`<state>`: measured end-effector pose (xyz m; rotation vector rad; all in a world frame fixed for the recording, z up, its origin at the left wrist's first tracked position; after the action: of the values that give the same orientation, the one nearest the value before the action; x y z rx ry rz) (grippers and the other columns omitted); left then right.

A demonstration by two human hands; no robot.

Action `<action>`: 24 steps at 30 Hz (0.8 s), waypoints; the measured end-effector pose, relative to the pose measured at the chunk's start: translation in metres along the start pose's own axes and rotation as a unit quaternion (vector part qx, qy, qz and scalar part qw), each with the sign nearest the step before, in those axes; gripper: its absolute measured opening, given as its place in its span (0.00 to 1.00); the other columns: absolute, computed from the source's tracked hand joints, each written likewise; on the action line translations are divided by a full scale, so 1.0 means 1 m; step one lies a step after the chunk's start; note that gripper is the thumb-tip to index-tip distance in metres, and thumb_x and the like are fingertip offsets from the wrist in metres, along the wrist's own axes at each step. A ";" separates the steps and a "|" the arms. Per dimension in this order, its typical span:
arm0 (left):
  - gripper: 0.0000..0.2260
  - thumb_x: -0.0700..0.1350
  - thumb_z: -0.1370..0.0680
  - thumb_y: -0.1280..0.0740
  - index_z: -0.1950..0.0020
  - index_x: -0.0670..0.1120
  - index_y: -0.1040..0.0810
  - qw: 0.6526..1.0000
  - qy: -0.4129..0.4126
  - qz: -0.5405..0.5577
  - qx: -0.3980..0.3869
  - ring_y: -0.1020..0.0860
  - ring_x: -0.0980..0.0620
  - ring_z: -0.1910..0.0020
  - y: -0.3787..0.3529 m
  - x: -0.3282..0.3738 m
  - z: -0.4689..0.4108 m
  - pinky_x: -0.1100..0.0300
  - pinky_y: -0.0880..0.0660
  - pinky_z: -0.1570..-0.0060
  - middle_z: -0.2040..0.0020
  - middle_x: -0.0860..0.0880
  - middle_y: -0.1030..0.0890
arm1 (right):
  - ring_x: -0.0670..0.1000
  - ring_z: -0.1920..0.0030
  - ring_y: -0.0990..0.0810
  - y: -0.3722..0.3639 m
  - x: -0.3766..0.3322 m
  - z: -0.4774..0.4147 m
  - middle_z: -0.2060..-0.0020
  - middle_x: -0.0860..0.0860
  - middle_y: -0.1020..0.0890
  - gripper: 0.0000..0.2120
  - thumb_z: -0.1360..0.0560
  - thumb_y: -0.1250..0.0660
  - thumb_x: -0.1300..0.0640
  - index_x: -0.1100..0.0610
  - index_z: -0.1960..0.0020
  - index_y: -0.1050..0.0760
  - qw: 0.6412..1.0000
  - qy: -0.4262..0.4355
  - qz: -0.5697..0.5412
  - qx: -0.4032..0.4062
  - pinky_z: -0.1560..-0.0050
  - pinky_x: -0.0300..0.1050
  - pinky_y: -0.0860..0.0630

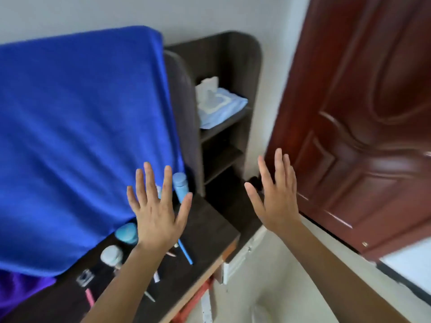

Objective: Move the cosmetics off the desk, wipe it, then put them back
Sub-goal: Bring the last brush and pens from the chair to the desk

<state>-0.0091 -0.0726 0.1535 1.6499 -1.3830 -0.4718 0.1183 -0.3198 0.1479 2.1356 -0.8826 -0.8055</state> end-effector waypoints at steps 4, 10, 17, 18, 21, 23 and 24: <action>0.33 0.65 0.21 0.45 0.20 0.48 0.41 0.991 -0.098 0.077 -0.051 0.48 0.38 0.21 -0.029 0.105 -0.002 0.34 0.46 0.28 0.19 0.39 0.47 | 0.60 0.19 0.53 0.070 0.071 0.063 0.18 0.57 0.53 0.35 0.19 0.43 0.38 0.51 0.18 0.48 0.992 -0.097 0.076 0.025 0.23 0.63 0.44; 0.34 0.65 0.21 0.46 0.19 0.48 0.43 0.940 -0.261 0.175 -0.135 0.48 0.36 0.21 -0.041 0.290 0.052 0.32 0.45 0.28 0.20 0.39 0.48 | 0.60 0.19 0.51 0.206 0.168 0.191 0.19 0.59 0.50 0.37 0.20 0.39 0.40 0.55 0.18 0.46 0.948 -0.259 0.164 0.090 0.24 0.64 0.43; 0.34 0.64 0.21 0.46 0.18 0.51 0.47 0.856 -0.412 0.251 -0.188 0.54 0.42 0.20 -0.040 0.496 0.177 0.35 0.48 0.26 0.18 0.43 0.54 | 0.60 0.19 0.48 0.342 0.250 0.361 0.19 0.58 0.47 0.36 0.19 0.46 0.35 0.54 0.18 0.48 0.867 -0.427 0.211 0.146 0.23 0.62 0.42; 0.33 0.64 0.20 0.46 0.18 0.51 0.48 0.844 -0.430 0.253 -0.195 0.54 0.42 0.20 -0.040 0.528 0.199 0.35 0.48 0.26 0.18 0.43 0.55 | 0.60 0.20 0.47 0.361 0.263 0.387 0.19 0.57 0.47 0.36 0.19 0.45 0.36 0.54 0.18 0.48 0.855 -0.450 0.209 0.153 0.24 0.63 0.41; 0.33 0.65 0.20 0.49 0.18 0.52 0.50 0.818 -0.463 0.260 -0.219 0.55 0.42 0.20 -0.035 0.618 0.261 0.35 0.49 0.26 0.18 0.44 0.56 | 0.59 0.20 0.45 0.414 0.305 0.458 0.20 0.57 0.45 0.37 0.20 0.41 0.38 0.55 0.18 0.48 0.823 -0.498 0.214 0.169 0.25 0.64 0.38; 0.34 0.65 0.20 0.50 0.18 0.53 0.53 0.804 -0.480 0.263 -0.233 0.57 0.44 0.20 -0.030 0.673 0.299 0.37 0.51 0.25 0.18 0.45 0.58 | 0.59 0.20 0.45 0.450 0.334 0.499 0.20 0.58 0.43 0.37 0.20 0.43 0.36 0.55 0.19 0.47 0.800 -0.534 0.213 0.173 0.25 0.64 0.38; 0.34 0.66 0.20 0.51 0.18 0.54 0.55 0.798 -0.486 0.264 -0.239 0.58 0.44 0.20 -0.029 0.692 0.314 0.37 0.52 0.25 0.18 0.46 0.60 | 0.59 0.20 0.45 0.463 0.346 0.511 0.20 0.58 0.44 0.36 0.19 0.45 0.35 0.54 0.19 0.47 0.791 -0.548 0.216 0.169 0.25 0.64 0.38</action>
<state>-0.0235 -0.8333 0.1404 0.4896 -2.1169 -1.3052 -0.2191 -1.0133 0.1132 1.4459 -2.1321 -1.7577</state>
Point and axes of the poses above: each hand's wrist, its own z-axis away from the middle knuckle, its own y-axis out of the back of the hand, x = y × z, the point moved 6 cm from there along -z, towards the middle knuckle
